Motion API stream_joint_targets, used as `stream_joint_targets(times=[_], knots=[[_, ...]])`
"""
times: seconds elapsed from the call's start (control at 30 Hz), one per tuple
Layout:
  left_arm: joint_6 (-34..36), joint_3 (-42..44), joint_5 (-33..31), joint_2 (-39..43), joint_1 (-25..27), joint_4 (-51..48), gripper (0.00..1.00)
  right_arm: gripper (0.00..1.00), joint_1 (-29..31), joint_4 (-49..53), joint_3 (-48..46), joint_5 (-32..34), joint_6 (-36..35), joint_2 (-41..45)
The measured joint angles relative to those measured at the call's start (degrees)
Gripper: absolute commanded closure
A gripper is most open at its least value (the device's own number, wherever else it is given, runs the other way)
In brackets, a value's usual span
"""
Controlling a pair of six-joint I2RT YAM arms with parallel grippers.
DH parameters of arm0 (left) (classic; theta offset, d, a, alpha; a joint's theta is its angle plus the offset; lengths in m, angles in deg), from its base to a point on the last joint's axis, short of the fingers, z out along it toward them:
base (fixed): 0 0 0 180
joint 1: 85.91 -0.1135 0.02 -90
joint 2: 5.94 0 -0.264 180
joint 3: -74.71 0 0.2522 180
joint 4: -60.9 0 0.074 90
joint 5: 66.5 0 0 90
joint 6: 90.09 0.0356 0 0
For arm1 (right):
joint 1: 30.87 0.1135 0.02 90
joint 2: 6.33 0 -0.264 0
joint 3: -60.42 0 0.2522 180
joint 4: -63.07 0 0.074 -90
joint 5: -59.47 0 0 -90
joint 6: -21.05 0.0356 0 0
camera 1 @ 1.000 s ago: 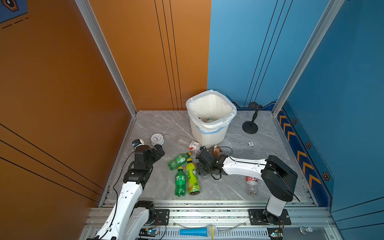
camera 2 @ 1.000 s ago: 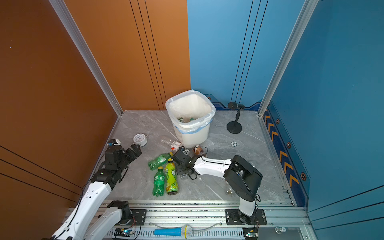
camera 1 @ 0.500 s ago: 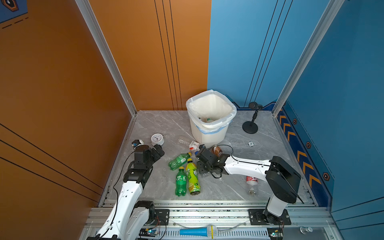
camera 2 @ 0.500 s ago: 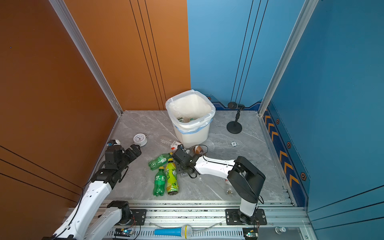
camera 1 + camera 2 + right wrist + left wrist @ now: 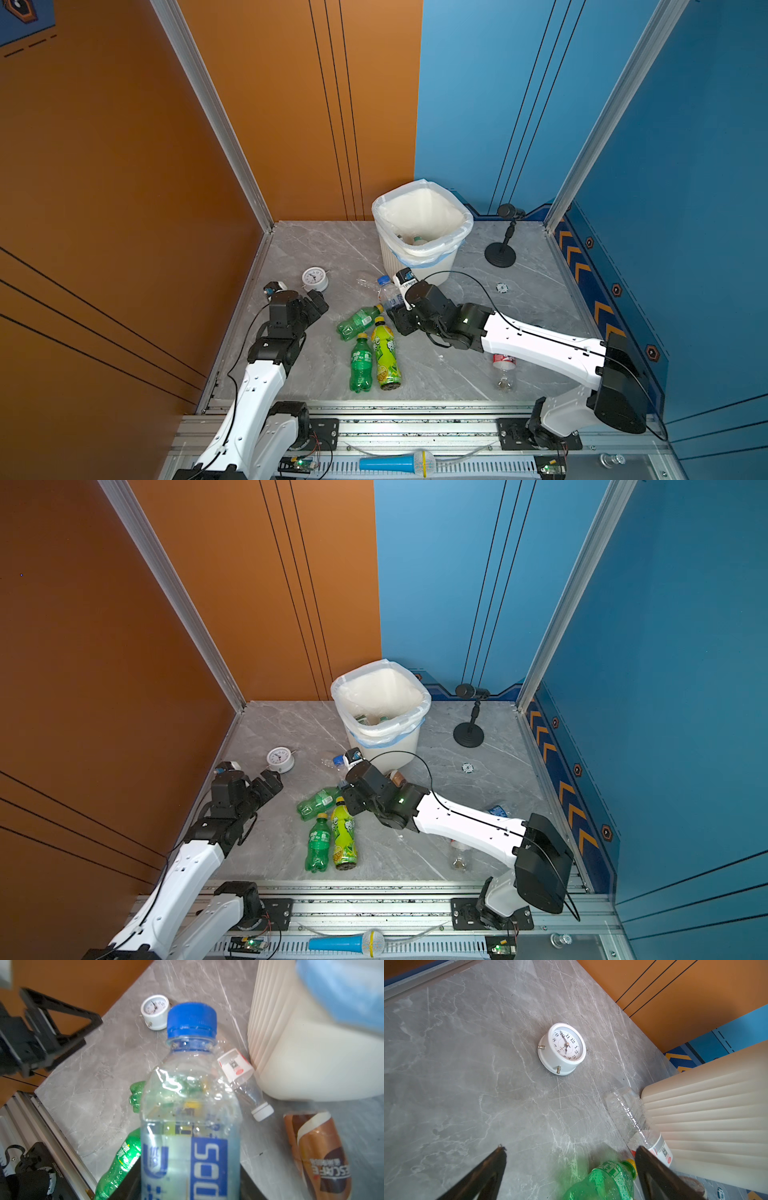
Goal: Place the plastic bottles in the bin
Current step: 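Lift the soda water bottle with the right gripper over the bin, then open the right gripper over the bin and withdraw the right arm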
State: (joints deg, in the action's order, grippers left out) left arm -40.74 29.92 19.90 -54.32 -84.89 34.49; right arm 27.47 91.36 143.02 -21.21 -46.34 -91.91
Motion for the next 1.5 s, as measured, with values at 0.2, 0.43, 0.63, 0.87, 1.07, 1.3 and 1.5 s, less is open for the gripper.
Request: stream_joint_targets(times=[0.2, 0.43, 0.63, 0.87, 1.07, 1.3, 1.5], knots=[[0.0, 0.7, 0.2, 1.0, -0.7, -0.1, 0.02, 0.49, -1.5, -5.8, 6.5, 1.3, -6.6, 0.2], [-0.2, 1.0, 0.5, 2.0, -1.3, -0.5, 0.02, 0.48, -8.4, -12.5, 11.8, 3.0, -14.1, 1.3], [-0.9, 1.1, 1.1, 2.0, -1.4, -0.5, 0.02, 0.48, -17.5, -18.3, 14.6, 3.0, -15.9, 1.1], [-1.0, 1.1, 1.3, 2.2, -1.8, -0.7, 0.02, 0.48, -24.6, -22.9, 16.7, 3.0, -16.5, -2.2], [-1.1, 1.1, 1.3, 2.7, -1.9, -1.2, 0.02, 0.48, -26.6, -23.1, 18.1, 3.0, -16.7, -6.3], [-1.3, 1.1, 1.5, 3.2, -1.9, -2.1, 0.02, 0.13, -28.7, -23.2, 18.1, 3.0, -16.3, -8.2], [-1.3, 1.1, 1.7, 3.4, -2.2, -2.5, 0.03, 0.00, -29.4, -23.1, 18.1, 3.0, -16.2, -8.1]])
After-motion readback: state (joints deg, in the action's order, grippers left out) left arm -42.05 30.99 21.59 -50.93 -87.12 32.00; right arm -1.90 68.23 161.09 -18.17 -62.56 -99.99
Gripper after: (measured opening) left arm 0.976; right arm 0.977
